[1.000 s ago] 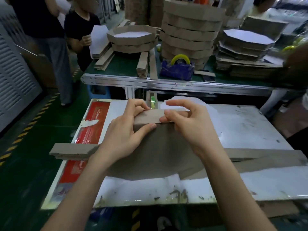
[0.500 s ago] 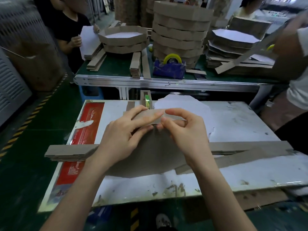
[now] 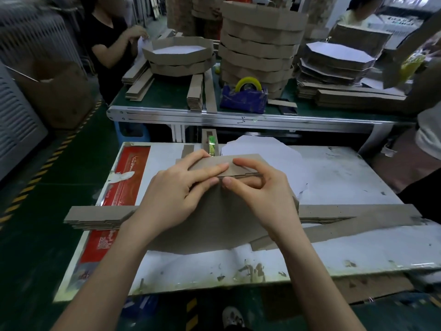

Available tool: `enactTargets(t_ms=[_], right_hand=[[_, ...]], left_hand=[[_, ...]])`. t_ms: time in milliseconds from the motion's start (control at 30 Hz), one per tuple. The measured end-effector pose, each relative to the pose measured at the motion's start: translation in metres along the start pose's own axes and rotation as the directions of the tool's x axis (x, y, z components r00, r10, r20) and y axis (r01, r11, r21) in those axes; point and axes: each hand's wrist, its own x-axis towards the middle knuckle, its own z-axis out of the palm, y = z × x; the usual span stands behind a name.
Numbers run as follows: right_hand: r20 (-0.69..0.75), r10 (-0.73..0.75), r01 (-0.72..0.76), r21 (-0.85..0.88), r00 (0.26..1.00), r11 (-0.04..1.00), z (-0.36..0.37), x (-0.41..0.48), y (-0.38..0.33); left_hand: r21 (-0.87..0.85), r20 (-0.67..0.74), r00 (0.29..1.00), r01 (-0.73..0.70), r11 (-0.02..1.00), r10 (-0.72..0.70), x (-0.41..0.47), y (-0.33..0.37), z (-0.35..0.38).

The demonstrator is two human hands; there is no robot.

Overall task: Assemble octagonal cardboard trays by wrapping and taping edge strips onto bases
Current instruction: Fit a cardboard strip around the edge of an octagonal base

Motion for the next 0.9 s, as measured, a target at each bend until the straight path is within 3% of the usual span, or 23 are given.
enactTargets(t_ms=[600,900], right_hand=[[0.079,-0.152,0.168,-0.275,0.985,0.947,-0.001,0.006,0.005],[-0.025,-0.198,0.170,-0.419,0.980,0.892,0.003,0.007,0.016]], left_hand=[[-0.057,0.030,0.999,0.012,0.998,-0.011,0.003,-0.001,-0.003],[-0.063,0.060,0.996,0.070,0.996,-0.066,0.009,-0.001,-0.008]])
